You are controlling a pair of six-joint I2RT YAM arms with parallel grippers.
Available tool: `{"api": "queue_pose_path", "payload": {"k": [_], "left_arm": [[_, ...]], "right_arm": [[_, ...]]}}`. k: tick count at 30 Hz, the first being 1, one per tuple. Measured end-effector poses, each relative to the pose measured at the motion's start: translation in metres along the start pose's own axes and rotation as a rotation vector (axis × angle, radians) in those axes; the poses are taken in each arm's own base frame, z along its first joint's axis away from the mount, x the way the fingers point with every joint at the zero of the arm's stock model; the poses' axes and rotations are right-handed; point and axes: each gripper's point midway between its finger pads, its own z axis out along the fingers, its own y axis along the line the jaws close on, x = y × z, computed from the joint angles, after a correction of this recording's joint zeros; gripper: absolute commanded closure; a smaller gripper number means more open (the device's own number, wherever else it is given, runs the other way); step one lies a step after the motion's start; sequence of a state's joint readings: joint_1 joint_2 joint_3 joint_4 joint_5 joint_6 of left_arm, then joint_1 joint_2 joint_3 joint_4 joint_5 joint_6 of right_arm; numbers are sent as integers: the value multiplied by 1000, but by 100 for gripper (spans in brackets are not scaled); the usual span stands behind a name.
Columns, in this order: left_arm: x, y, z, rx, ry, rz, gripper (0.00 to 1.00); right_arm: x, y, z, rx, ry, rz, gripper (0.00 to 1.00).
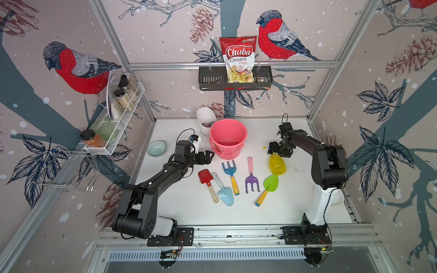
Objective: Organize the gardening tools
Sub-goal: Adjust the gardening tool at the center of the board.
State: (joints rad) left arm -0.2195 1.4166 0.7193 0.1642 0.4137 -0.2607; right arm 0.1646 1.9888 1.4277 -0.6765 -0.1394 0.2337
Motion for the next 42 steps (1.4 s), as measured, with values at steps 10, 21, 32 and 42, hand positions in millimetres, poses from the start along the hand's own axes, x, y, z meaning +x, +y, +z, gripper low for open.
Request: {"api": "queue_pose_path", "payload": {"k": [10, 21, 32, 42], "left_arm": [[4, -1, 1, -1, 17, 1, 3], [2, -1, -1, -4, 14, 3, 3], [1, 2, -1, -24, 6, 4, 3], [-2, 5, -3, -47, -6, 7, 3]], "right_arm": [[9, 13, 17, 71, 46, -60, 30], [13, 0, 19, 127, 39, -60, 52], [14, -6, 15, 117, 49, -25, 89], [-11, -5, 5, 129, -67, 33, 100]]}}
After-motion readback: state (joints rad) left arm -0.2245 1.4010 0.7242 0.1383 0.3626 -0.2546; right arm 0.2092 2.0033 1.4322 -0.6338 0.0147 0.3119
